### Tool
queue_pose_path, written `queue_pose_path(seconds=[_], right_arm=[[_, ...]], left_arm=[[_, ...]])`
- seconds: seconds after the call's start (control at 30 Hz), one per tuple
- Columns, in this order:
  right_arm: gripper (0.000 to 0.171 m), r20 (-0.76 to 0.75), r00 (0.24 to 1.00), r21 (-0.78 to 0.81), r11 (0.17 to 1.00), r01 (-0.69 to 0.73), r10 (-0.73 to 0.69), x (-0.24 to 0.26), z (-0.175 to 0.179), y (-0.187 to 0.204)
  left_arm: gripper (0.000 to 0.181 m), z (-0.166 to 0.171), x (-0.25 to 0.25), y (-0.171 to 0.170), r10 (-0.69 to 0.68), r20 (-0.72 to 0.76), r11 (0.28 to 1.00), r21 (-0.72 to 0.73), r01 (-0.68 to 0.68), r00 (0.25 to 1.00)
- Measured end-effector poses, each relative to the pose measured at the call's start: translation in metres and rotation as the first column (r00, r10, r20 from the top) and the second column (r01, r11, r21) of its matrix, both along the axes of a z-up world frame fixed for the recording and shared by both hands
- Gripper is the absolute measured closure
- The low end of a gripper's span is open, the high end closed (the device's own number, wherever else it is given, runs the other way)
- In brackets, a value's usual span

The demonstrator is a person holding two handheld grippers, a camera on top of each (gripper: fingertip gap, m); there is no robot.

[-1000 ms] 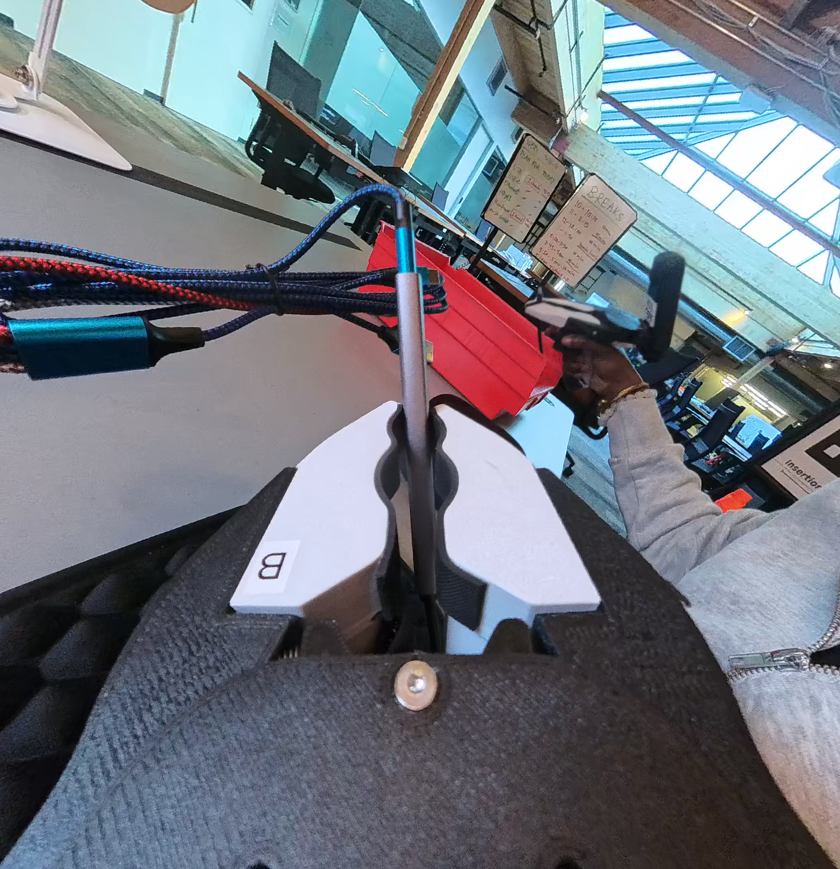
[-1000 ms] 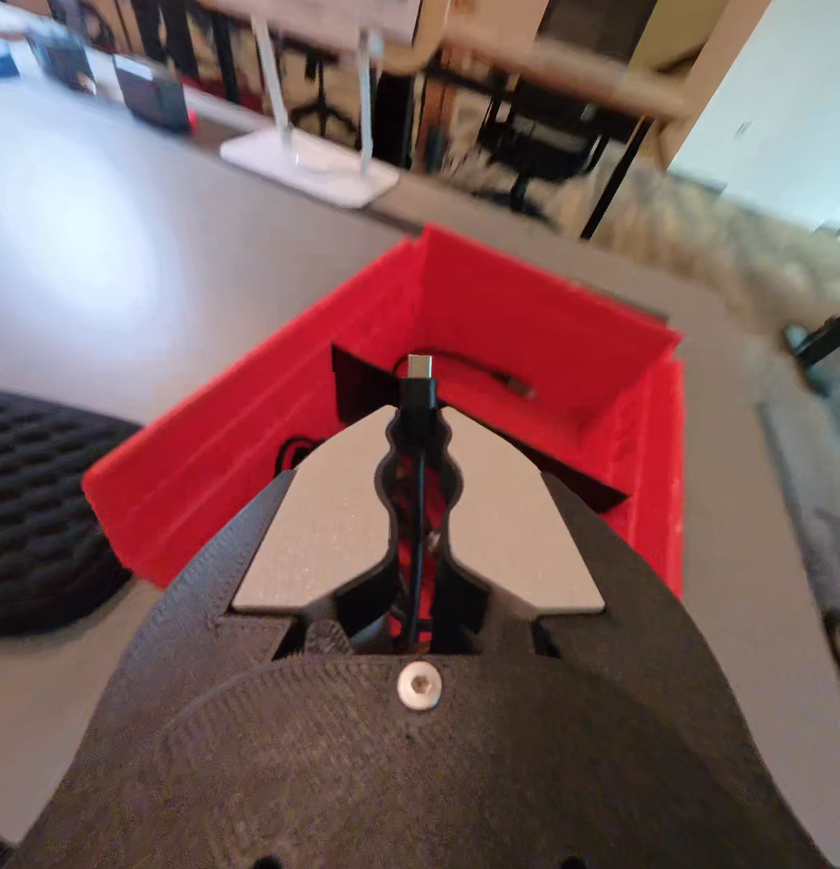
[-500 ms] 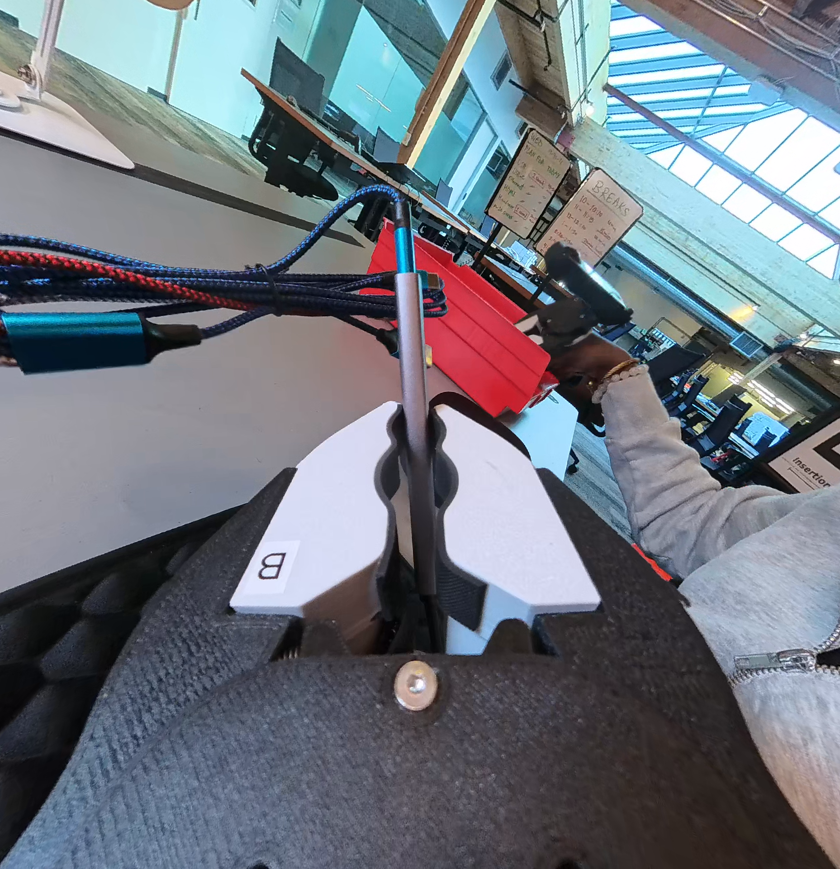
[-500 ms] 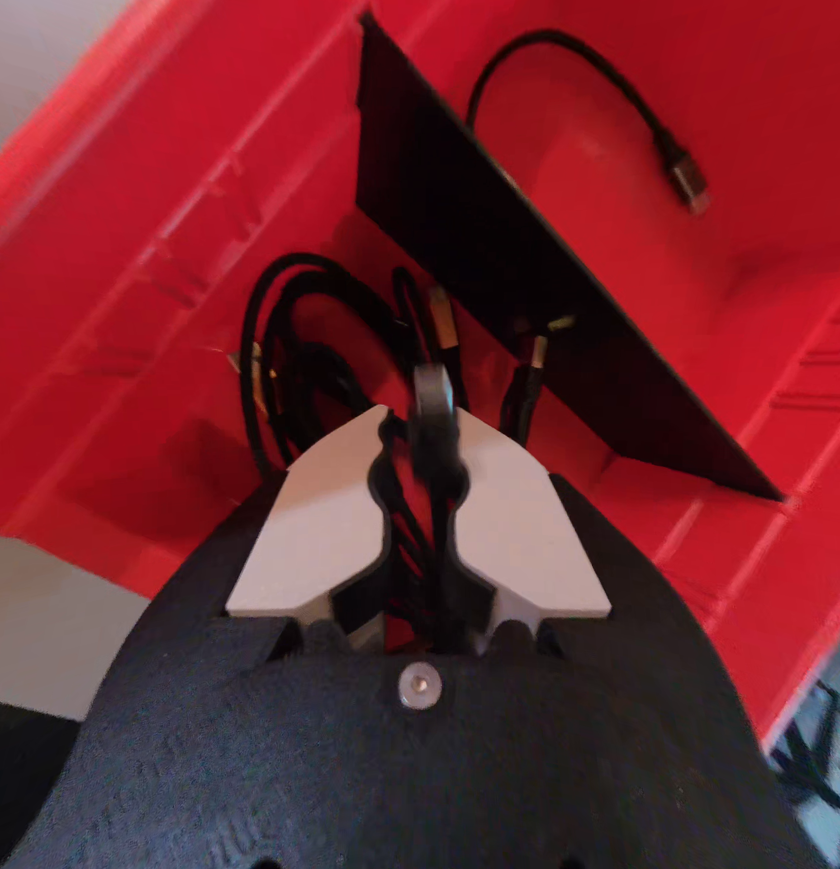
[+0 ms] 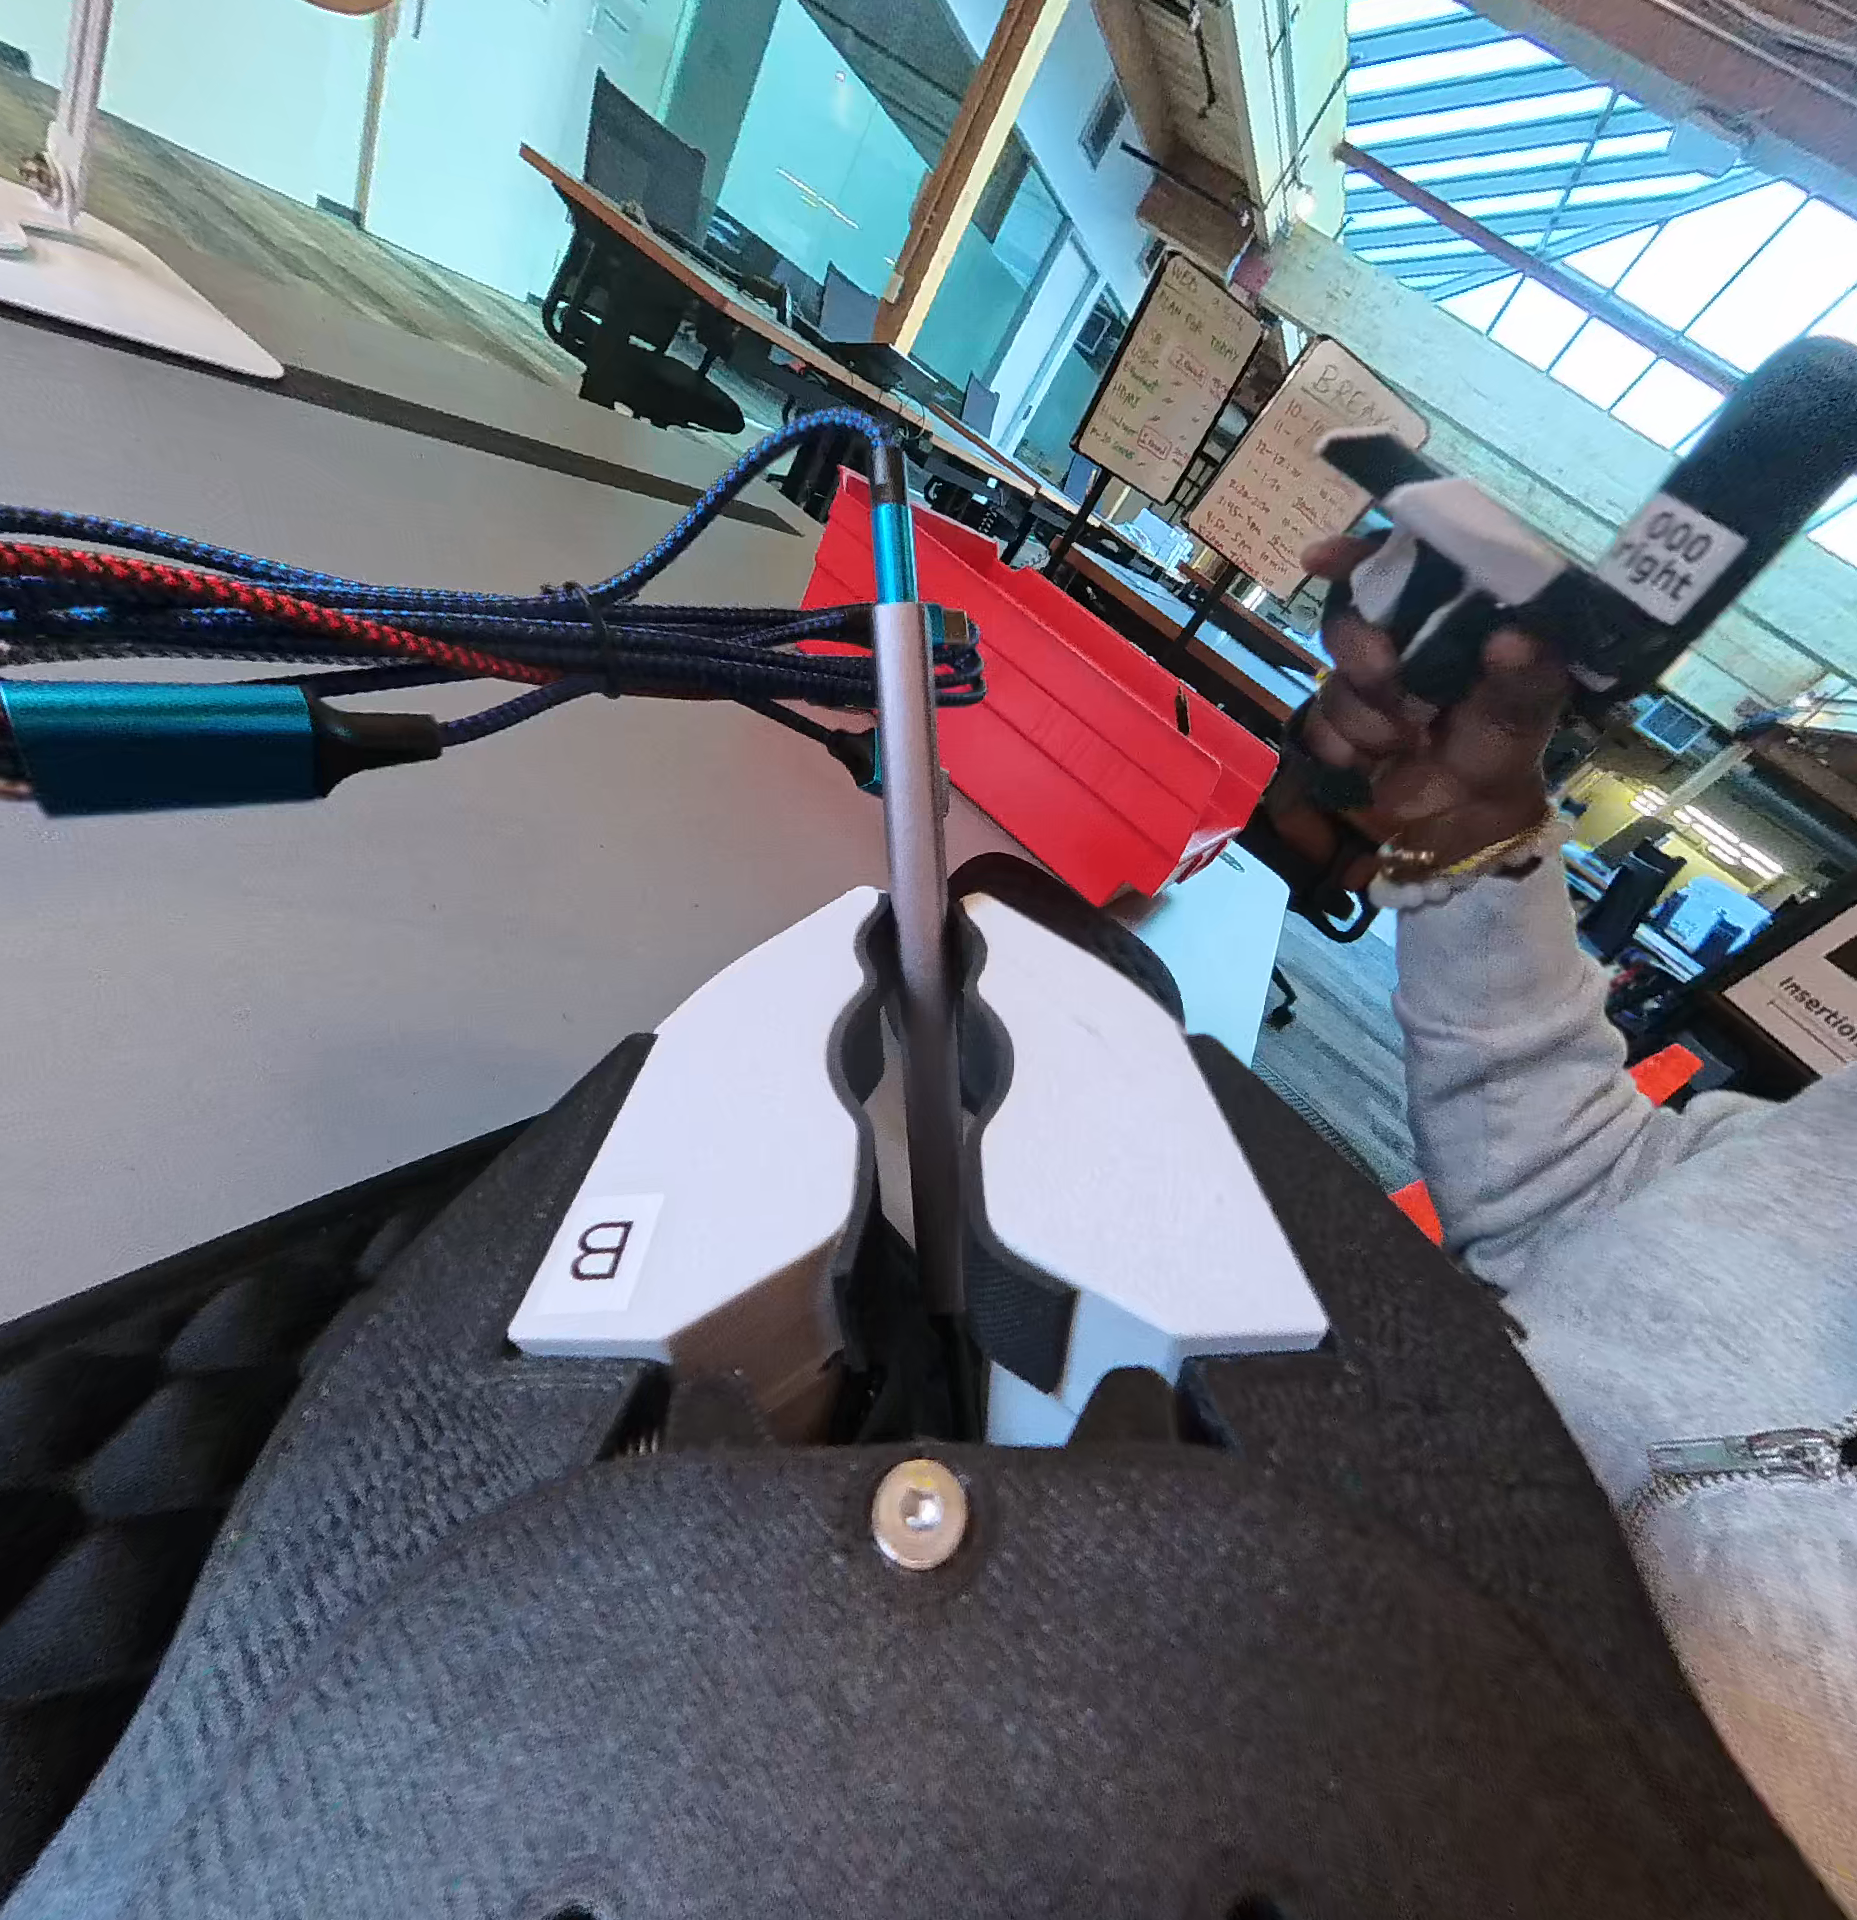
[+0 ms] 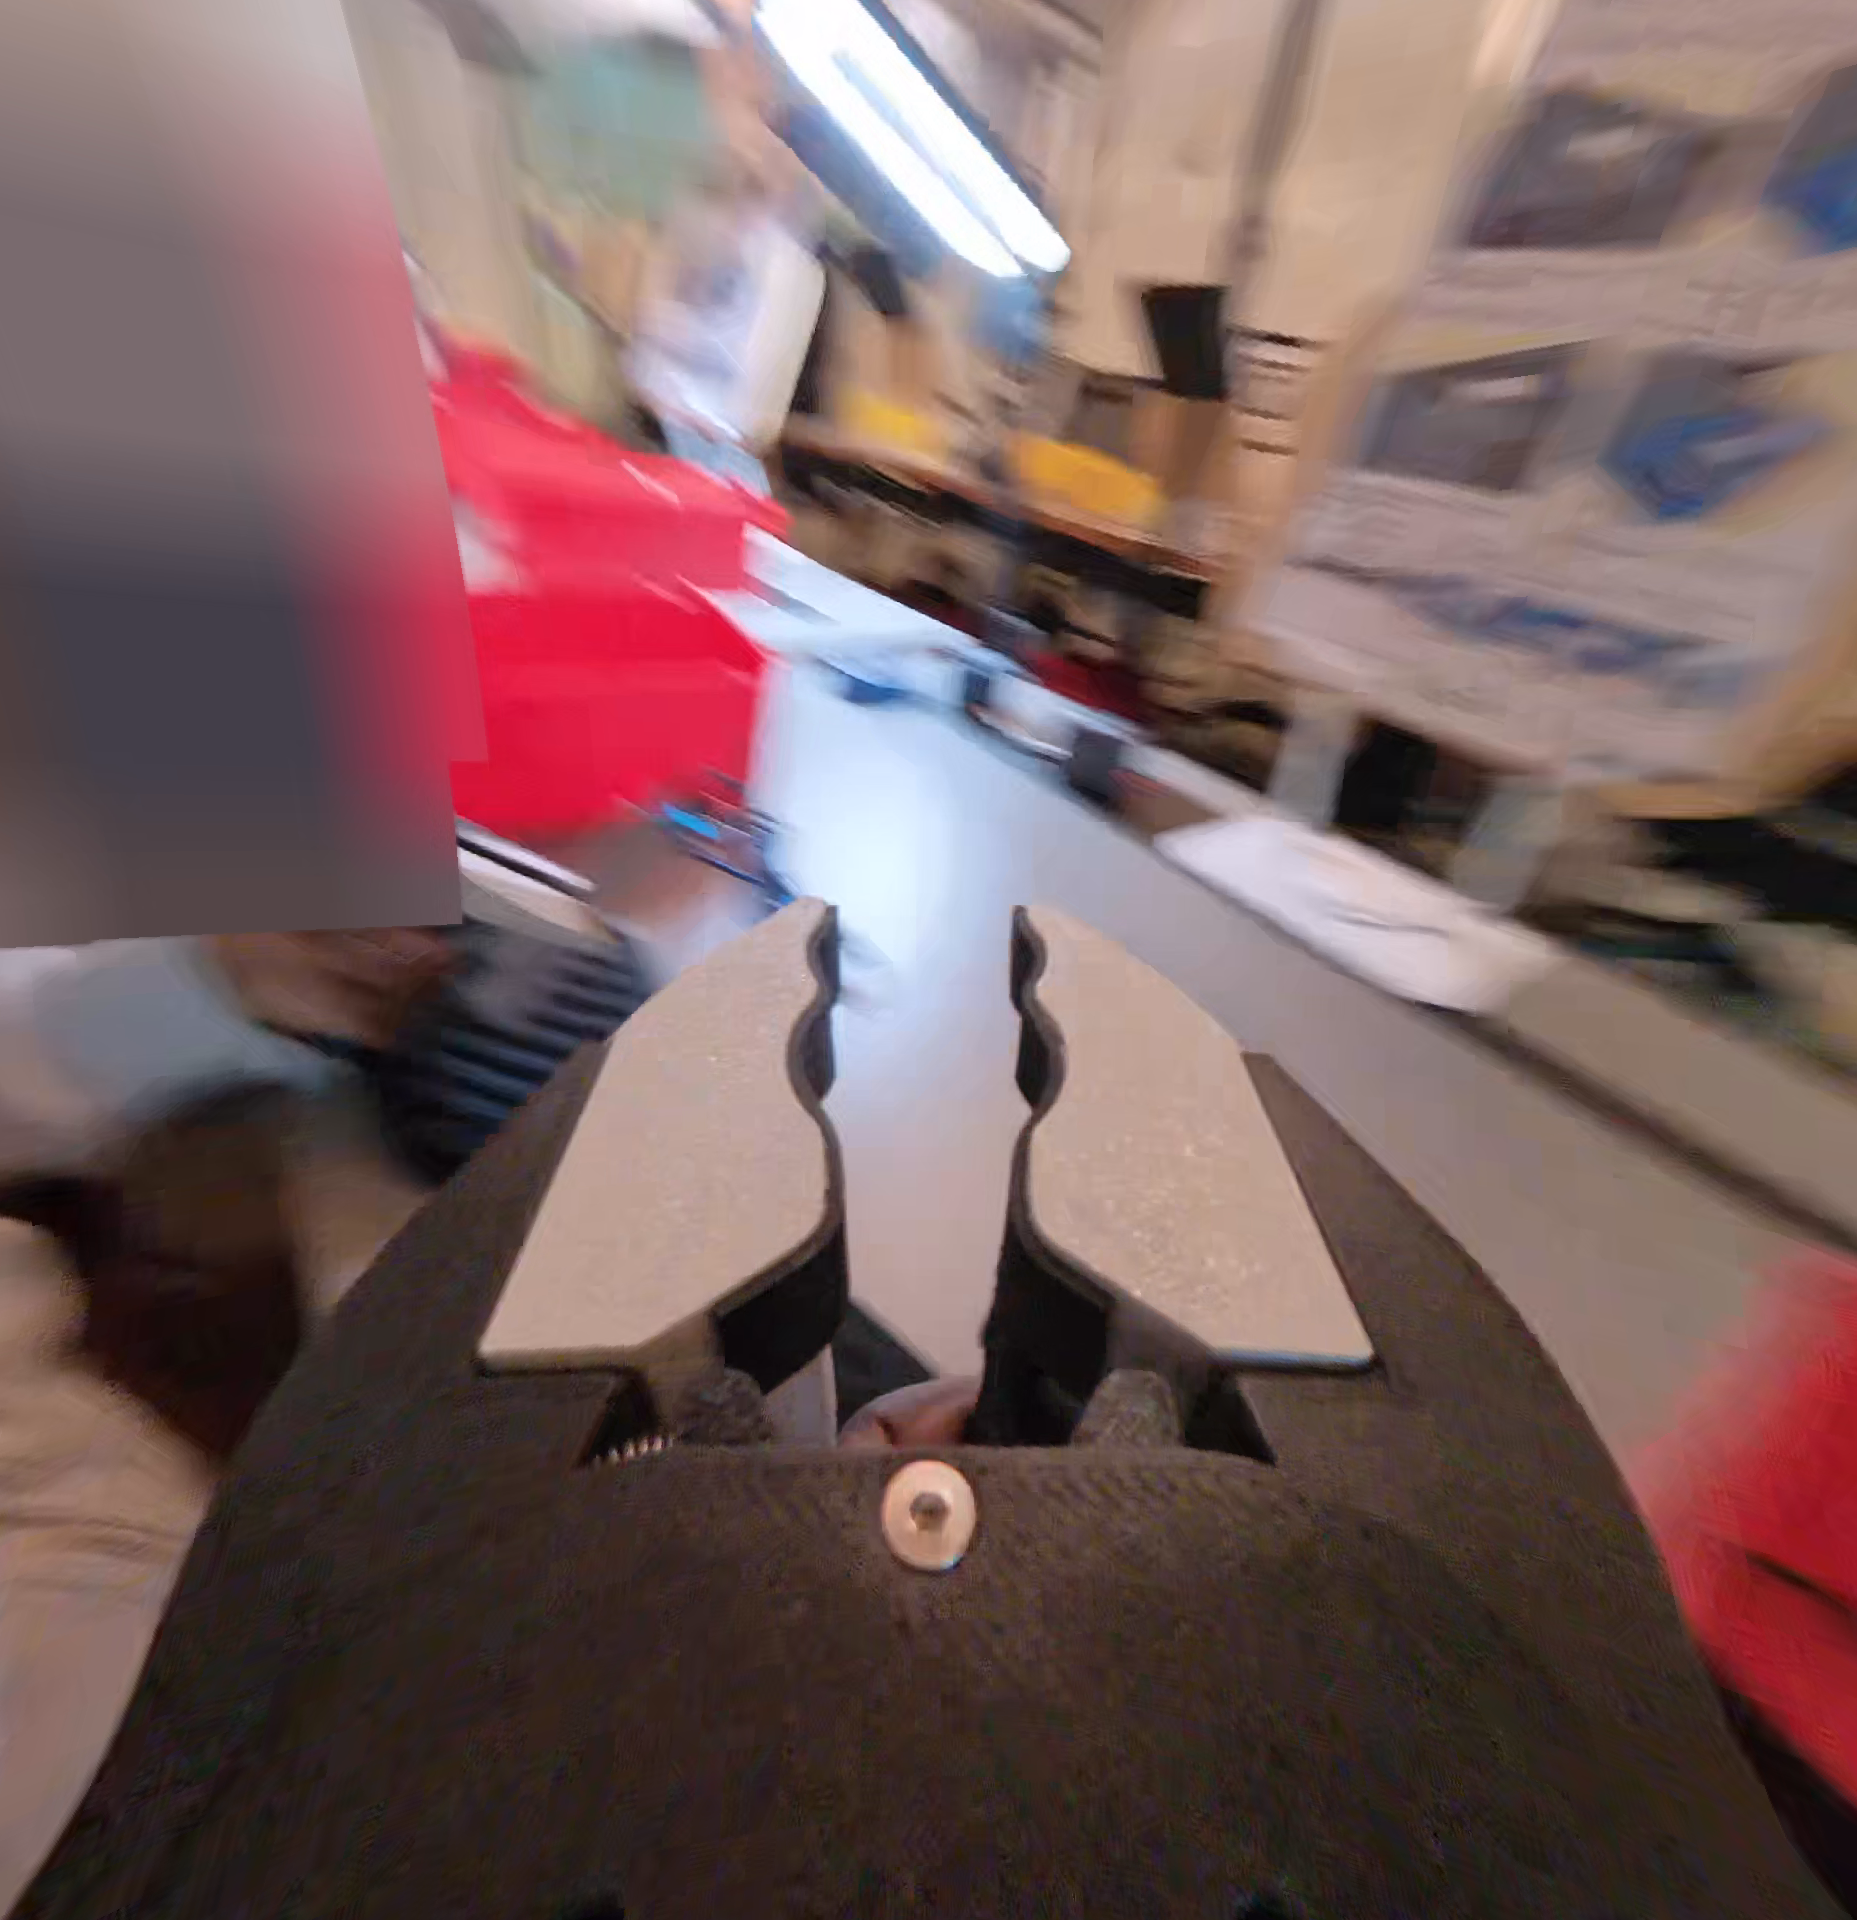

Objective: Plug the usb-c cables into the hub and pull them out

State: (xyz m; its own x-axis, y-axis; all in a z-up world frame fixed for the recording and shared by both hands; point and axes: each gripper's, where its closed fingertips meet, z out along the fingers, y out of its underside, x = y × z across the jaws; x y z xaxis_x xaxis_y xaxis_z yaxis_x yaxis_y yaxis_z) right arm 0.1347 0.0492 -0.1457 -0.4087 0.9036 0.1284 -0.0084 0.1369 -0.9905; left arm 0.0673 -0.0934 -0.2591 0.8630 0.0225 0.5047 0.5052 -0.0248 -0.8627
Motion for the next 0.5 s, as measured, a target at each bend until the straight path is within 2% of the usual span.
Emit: queue_pose_path(seconds=[0.03,0.07,0.13,0.23,0.4,0.5], right_arm=[[0.143,0.026,0.988,-0.165,0.975,-0.148,0.155,-0.004,-0.002,-0.035],[0.143,0.059,0.957,-0.311,0.916,-0.252,0.283,-0.010,-0.009,-0.064],[0.140,0.121,0.913,-0.459,0.837,-0.297,0.390,-0.030,-0.030,-0.097],[0.139,0.170,0.902,-0.506,0.820,-0.267,0.398,-0.061,-0.054,-0.123],[0.139,0.204,0.853,-0.568,0.768,-0.297,0.480,-0.081,-0.059,-0.142],[0.162,0.190,0.788,-0.618,0.695,-0.367,0.585,-0.077,-0.062,-0.150]], left_arm=[[0.171,0.001,0.001,0.000,-0.003,-0.010,1.000,0.003,0.003,1.000],[0.171,0.002,0.002,0.000,-0.007,-0.019,1.000,0.008,0.007,1.000],[0.171,0.003,0.004,-0.001,-0.009,-0.033,1.000,0.018,0.010,0.999],[0.171,0.004,0.007,-0.002,-0.020,-0.052,1.000,0.023,0.021,0.998],[0.171,0.004,0.018,-0.001,-0.092,-0.087,0.995,0.022,0.094,0.992],[0.171,0.004,0.028,-0.001,-0.162,-0.098,0.986,0.024,0.165,0.982]])
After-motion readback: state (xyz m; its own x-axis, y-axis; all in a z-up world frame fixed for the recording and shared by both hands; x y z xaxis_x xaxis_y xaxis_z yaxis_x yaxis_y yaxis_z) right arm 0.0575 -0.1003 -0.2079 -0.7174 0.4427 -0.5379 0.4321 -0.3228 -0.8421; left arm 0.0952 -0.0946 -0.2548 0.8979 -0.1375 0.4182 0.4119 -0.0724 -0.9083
